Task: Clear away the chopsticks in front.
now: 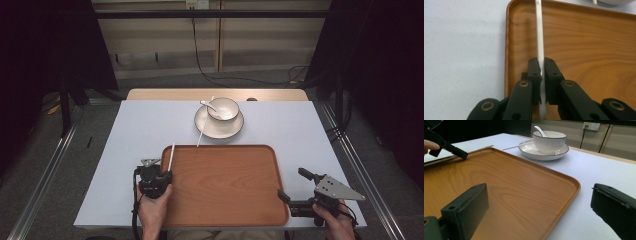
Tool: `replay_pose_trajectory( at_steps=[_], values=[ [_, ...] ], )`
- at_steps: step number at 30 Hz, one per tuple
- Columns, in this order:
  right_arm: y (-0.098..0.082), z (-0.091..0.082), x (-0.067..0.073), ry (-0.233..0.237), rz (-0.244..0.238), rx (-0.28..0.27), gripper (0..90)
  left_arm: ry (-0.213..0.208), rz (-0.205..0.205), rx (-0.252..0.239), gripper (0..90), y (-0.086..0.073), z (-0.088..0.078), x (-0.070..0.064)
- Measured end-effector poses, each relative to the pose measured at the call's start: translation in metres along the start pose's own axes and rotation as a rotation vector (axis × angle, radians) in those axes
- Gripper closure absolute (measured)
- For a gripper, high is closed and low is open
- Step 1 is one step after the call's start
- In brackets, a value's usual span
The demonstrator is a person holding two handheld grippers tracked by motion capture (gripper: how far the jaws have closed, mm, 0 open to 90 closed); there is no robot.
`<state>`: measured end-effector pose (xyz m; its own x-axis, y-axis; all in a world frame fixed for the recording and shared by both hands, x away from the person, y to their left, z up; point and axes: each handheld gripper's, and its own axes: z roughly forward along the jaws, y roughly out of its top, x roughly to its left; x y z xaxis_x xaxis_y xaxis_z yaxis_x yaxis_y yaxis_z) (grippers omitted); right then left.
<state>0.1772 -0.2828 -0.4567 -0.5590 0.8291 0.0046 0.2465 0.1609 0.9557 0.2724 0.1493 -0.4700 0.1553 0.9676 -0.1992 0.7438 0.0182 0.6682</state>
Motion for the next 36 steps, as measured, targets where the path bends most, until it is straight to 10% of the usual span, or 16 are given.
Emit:
replay_pose_trajectory(
  at_steps=[22, 36],
  values=[
    [0.000, 0.000, -0.001, 0.008, -0.003, 0.001, 1.1, 0.030, -0.006, -0.004, 84.1, -0.004, -0.003, -0.003],
    [0.000, 0.000, -0.001, 0.007, -0.003, 0.001, 1.1, -0.028, -0.016, -0.022, 77.0, -0.003, -0.004, 0.007]
  ],
)
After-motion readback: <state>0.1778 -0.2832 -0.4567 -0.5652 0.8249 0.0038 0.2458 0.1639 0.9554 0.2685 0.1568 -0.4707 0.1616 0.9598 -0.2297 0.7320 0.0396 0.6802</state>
